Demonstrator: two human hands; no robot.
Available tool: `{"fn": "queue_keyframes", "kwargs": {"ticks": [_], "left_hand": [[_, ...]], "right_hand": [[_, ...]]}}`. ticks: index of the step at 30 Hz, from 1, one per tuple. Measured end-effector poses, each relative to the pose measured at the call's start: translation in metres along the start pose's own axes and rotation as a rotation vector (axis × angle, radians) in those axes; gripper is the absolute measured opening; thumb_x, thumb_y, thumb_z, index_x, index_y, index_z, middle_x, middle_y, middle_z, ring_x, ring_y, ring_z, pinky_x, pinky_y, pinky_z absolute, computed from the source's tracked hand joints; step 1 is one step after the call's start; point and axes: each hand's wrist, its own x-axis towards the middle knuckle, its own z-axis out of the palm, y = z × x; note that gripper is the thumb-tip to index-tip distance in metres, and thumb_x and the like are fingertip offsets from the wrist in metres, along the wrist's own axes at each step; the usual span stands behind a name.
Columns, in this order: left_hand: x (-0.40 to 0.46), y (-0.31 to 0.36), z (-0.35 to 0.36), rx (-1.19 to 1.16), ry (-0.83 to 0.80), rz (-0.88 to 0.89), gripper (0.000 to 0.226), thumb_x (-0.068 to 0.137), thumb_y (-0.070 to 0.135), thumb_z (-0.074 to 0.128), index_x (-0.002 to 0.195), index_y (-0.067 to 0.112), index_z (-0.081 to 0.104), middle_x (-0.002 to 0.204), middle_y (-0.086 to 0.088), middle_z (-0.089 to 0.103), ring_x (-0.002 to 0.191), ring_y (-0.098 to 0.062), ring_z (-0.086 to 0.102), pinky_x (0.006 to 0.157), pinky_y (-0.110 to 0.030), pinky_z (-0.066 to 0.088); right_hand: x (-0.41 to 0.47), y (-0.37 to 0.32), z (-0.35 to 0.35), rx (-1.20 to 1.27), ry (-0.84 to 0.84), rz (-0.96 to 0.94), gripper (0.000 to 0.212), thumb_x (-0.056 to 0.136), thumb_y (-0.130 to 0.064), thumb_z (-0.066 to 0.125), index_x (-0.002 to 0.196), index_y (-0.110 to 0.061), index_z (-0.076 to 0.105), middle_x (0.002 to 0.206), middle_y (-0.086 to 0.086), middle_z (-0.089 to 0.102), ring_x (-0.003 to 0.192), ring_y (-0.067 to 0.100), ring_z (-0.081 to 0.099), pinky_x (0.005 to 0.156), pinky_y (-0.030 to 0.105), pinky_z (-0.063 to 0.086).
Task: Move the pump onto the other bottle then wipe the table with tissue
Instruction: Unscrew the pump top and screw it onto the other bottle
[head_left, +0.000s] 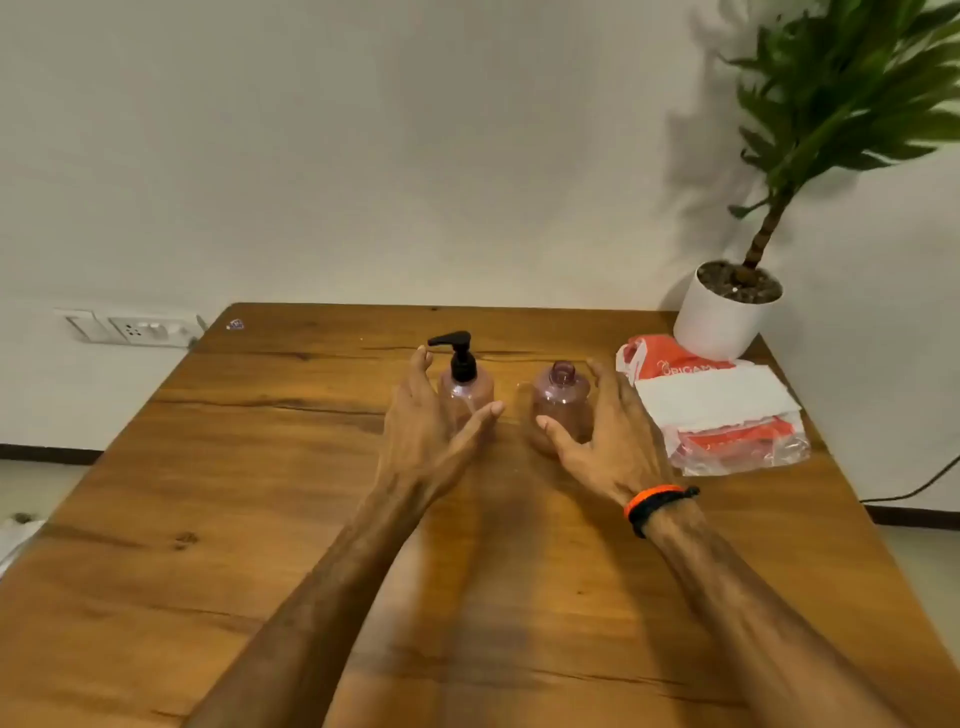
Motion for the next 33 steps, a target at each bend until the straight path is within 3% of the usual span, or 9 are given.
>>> {"fn": "queue_keyframes", "kwargs": {"ticks": [6,13,23,28,33], "left_hand": [[0.017,-0.011,0.032,-0.125,0.081,-0.037,0.106,0.071,0.049,0.08,0.148,0.006,0.021,0.146,-0.01,0.045,0.132,-0.025,0.045,0.107,-0.041,0.043],[0.012,-0.016,0.044,-0.146,0.154,-0.076,0.091,0.074,0.03,0.081,0.145,0.011,0.028,0.137,-0.006,0.051,0.122,-0.023,0.052,0.104,-0.041,0.047],[-0.02,-0.013,0.029,-0.187,0.102,-0.1,0.083,0.072,0.028,0.083,0.138,0.014,0.035,0.132,-0.003,0.054,0.109,-0.015,0.053,0.089,-0.025,0.044],[-0.044,-0.017,0.02,-0.202,0.081,-0.099,0.085,0.072,0.027,0.084,0.139,0.013,0.035,0.136,-0.006,0.053,0.121,-0.023,0.053,0.096,-0.03,0.044],[-0.062,-0.024,0.012,-0.21,0.079,-0.087,0.086,0.07,0.026,0.085,0.139,0.013,0.035,0.135,-0.005,0.054,0.12,-0.023,0.054,0.103,-0.038,0.046]], "right_hand": [[0.013,0.024,0.03,0.088,0.109,-0.025,0.084,0.073,-0.056,0.071,0.14,-0.022,0.032,0.141,0.003,0.048,0.126,0.023,0.049,0.102,0.039,0.046],[0.012,0.021,0.036,0.175,0.172,-0.024,0.078,0.069,-0.056,0.075,0.13,-0.024,0.041,0.124,-0.001,0.06,0.111,0.021,0.058,0.092,0.035,0.05],[-0.023,0.025,0.014,0.131,0.149,0.023,0.083,0.064,-0.06,0.078,0.129,-0.024,0.042,0.123,0.0,0.062,0.108,0.022,0.061,0.09,0.039,0.053],[-0.049,0.032,0.003,0.119,0.151,0.023,0.083,0.065,-0.057,0.079,0.131,-0.021,0.042,0.126,0.002,0.061,0.111,0.022,0.059,0.092,0.04,0.052],[-0.063,0.038,-0.002,0.113,0.155,0.029,0.085,0.065,-0.057,0.078,0.132,-0.018,0.042,0.125,0.003,0.061,0.11,0.023,0.06,0.091,0.036,0.051]]}}
